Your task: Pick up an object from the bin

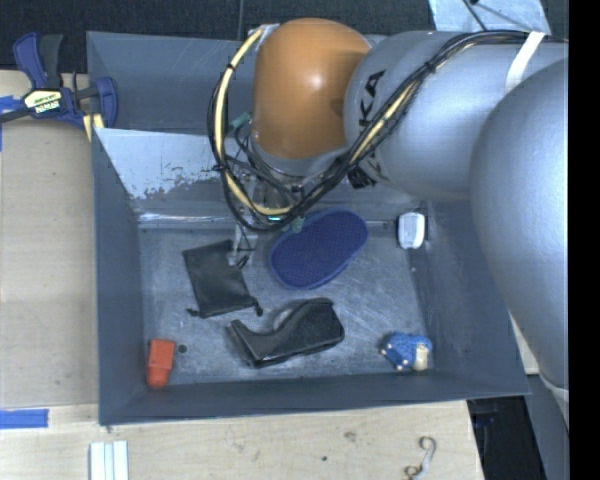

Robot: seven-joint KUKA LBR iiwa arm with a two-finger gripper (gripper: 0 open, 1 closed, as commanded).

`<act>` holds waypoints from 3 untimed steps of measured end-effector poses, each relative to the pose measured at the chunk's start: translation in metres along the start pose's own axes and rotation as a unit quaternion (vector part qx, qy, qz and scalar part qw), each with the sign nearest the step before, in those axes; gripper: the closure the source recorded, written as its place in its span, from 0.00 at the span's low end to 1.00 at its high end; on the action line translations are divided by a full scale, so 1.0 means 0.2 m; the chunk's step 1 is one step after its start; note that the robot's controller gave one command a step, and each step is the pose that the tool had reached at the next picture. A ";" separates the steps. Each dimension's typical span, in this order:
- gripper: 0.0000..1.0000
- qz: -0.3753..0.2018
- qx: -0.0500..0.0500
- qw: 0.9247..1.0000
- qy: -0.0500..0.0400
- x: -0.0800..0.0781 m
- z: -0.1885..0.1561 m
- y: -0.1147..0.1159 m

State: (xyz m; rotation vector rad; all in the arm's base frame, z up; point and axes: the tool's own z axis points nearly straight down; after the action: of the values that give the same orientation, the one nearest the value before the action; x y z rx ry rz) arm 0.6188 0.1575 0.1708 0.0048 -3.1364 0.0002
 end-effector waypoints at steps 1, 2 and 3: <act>0.00 0.018 0.001 1.000 0.000 0.08 0.53 -0.12; 1.00 0.019 -0.001 1.000 -0.005 0.07 0.50 -0.11; 1.00 0.021 -0.001 1.000 -0.008 0.12 -0.09 -0.13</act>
Offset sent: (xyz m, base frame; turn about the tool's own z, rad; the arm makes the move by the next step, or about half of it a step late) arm -0.0155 -0.0228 -0.1008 0.0361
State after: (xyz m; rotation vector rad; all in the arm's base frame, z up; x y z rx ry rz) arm 0.5944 0.1307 0.1890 -0.0612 -3.1522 -0.0040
